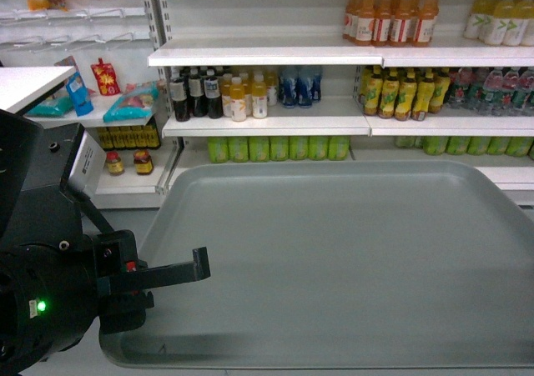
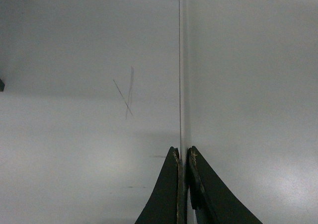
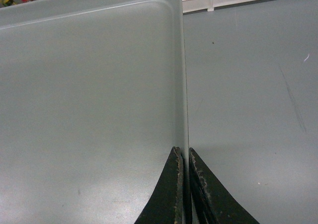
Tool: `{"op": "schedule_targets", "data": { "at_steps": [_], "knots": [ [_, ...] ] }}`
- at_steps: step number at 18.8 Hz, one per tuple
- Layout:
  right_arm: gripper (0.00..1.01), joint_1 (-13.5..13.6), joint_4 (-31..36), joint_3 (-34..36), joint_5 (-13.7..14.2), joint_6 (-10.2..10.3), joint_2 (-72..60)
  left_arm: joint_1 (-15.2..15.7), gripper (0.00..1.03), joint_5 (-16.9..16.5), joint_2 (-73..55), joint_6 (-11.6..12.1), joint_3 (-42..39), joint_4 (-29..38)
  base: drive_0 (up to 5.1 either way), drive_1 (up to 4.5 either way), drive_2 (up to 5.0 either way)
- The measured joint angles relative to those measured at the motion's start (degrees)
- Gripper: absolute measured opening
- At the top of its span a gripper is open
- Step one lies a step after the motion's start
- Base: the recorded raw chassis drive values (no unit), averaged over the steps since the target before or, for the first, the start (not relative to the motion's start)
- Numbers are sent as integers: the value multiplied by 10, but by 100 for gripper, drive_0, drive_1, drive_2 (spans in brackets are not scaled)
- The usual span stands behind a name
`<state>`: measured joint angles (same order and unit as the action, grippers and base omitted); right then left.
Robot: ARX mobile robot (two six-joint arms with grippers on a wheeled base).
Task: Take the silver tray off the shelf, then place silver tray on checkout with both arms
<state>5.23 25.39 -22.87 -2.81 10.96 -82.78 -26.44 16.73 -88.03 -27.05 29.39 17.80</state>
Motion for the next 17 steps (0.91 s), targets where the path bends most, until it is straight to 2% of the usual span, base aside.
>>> {"op": "schedule_targets", "data": {
  "at_steps": [8,12,17],
  "knots": [
    [3,0,0,0,0,0,0,0,3,0,0,0,0,1,-1,-410,407],
    [3,0,-1,0,0,0,0,-1,3,2,0,0,0,-2,0,0,0],
    [3,0,-1,0,0,0,0,-2,3,2,0,0,0,0,-476,248,248]
  ]
}}
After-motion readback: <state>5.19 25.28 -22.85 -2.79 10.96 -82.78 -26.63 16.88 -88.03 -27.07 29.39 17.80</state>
